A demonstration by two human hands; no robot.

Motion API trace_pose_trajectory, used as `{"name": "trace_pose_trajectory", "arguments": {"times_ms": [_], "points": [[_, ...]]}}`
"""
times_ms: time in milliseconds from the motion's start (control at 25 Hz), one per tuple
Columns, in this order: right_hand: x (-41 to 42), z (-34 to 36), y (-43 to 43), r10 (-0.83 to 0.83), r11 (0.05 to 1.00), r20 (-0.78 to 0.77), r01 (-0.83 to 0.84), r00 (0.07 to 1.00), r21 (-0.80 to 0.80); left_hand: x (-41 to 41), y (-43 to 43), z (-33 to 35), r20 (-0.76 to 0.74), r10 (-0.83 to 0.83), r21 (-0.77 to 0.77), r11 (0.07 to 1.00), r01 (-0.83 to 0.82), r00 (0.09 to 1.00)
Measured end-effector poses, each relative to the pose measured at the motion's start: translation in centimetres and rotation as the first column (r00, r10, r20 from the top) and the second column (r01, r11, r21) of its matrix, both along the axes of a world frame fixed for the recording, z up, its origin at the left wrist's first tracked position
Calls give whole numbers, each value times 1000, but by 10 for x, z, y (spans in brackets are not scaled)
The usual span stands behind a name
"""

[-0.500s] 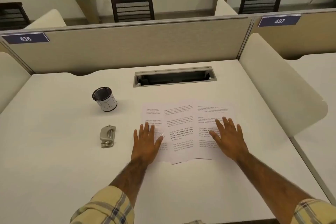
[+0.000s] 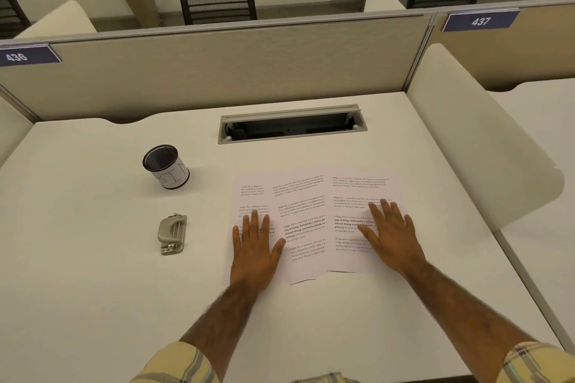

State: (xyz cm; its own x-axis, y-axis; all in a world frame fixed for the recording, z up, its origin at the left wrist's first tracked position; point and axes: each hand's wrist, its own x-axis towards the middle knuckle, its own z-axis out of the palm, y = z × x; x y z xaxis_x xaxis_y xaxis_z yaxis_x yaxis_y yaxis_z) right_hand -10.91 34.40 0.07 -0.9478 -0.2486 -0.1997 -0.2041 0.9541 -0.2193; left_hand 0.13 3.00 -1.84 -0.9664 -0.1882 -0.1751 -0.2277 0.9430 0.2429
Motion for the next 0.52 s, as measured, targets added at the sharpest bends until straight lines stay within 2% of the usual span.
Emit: {"name": "trace_pose_trajectory", "arguments": {"times_ms": [200, 320, 520], "points": [[-56, 15, 10, -12, 1000, 20, 12, 1000, 3, -40, 45, 9, -54, -162, 72, 984, 165, 985], [-93, 22, 12, -2, 998, 78, -3, 997, 67, -51, 74, 5, -59, -281, 143, 947, 287, 958], [-135, 24, 20, -31, 994, 172, 12, 985, 110, -53, 89, -10, -7, -417, 87, 905, 416, 909]]}}
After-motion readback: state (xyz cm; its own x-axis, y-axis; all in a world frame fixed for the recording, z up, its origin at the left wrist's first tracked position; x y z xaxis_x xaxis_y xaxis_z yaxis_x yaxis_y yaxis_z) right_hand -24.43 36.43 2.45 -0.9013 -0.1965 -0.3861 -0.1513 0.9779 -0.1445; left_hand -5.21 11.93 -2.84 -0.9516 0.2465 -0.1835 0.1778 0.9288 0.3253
